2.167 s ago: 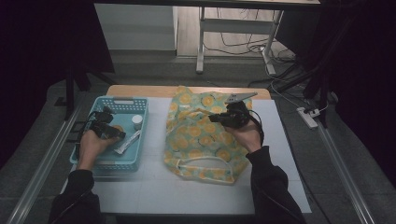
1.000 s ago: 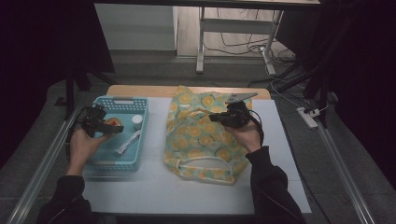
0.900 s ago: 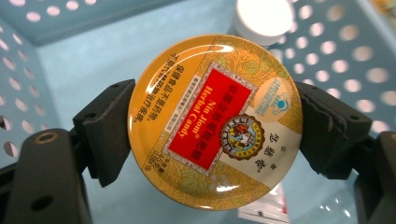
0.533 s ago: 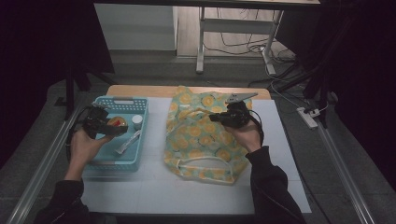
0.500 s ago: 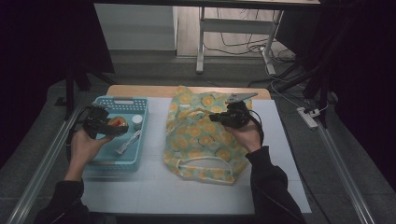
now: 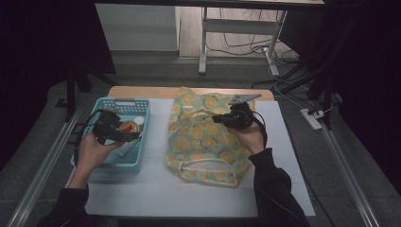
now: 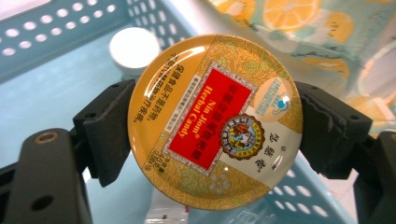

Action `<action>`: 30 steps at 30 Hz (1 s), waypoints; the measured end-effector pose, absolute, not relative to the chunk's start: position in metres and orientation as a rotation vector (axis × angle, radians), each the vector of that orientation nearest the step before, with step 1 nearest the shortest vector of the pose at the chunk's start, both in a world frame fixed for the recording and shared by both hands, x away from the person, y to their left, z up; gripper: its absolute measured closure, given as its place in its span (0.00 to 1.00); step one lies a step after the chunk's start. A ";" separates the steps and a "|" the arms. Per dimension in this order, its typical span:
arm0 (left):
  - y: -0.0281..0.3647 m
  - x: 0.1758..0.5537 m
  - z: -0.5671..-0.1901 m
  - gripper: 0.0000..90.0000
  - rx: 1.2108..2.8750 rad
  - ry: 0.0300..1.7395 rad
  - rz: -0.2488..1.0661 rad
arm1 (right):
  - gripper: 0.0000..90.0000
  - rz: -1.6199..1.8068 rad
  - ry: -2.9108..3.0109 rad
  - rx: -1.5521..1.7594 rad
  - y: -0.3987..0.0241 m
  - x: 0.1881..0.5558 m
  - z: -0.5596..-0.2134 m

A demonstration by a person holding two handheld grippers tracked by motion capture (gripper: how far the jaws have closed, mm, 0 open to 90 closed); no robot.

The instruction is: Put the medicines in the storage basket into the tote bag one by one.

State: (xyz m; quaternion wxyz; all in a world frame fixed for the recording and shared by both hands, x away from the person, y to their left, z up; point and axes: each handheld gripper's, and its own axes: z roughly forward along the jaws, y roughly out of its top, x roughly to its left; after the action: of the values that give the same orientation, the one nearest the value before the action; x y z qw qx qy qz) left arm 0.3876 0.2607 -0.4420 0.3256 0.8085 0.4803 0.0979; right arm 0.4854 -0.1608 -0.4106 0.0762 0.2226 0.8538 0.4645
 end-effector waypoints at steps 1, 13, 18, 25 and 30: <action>0.259 0.387 -0.442 0.22 2.117 1.250 0.251 | 0.99 1.393 2.559 0.668 -0.161 0.485 -0.411; 0.228 0.376 -0.435 0.22 2.161 1.142 0.209 | 0.99 1.391 2.555 0.683 -0.161 0.487 -0.413; 0.214 0.374 -0.432 0.22 2.170 1.091 0.183 | 0.99 1.384 2.552 0.689 -0.161 0.489 -0.414; 0.191 0.372 -0.428 0.22 2.209 1.022 0.171 | 0.99 1.384 2.544 0.702 -0.163 0.491 -0.415; 0.173 0.371 -0.425 0.22 2.224 0.969 0.157 | 0.99 1.384 2.537 0.706 -0.164 0.491 -0.415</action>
State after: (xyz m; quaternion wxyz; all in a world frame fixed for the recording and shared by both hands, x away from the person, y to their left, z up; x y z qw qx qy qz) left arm 0.3709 0.1731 -0.4252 0.3479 0.8578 0.3735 0.0605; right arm 0.4911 -0.1642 -0.4148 0.0833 0.2366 0.8498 0.4635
